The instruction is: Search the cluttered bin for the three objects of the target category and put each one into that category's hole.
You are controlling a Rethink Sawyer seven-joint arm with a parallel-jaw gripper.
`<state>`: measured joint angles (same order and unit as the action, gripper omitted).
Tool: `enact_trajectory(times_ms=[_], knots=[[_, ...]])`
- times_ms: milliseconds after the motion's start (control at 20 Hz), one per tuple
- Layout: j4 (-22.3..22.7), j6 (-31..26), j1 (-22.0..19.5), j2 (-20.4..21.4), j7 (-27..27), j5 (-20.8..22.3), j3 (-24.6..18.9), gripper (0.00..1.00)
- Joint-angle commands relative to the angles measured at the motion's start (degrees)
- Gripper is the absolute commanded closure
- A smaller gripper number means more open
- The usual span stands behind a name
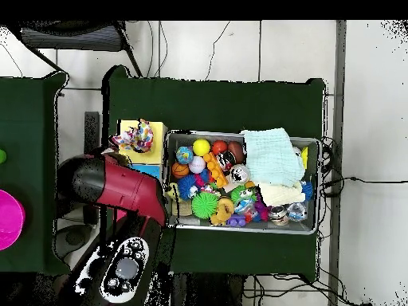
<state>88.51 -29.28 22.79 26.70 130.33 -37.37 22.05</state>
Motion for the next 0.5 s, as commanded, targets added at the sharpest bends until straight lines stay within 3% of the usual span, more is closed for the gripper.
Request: enact_trajectory(times_ms=[50, 350, 500], knots=[[4.18, -9.78, 0.56, 0.23, 12.57, 3.70, 0.51, 1.00], [3.38, -15.97, 2.06, 3.78, 14.31, 5.05, 4.89, 1.00], [2.89, -12.19, 1.58, 2.28, 14.32, 4.09, 4.33, 1.00]])
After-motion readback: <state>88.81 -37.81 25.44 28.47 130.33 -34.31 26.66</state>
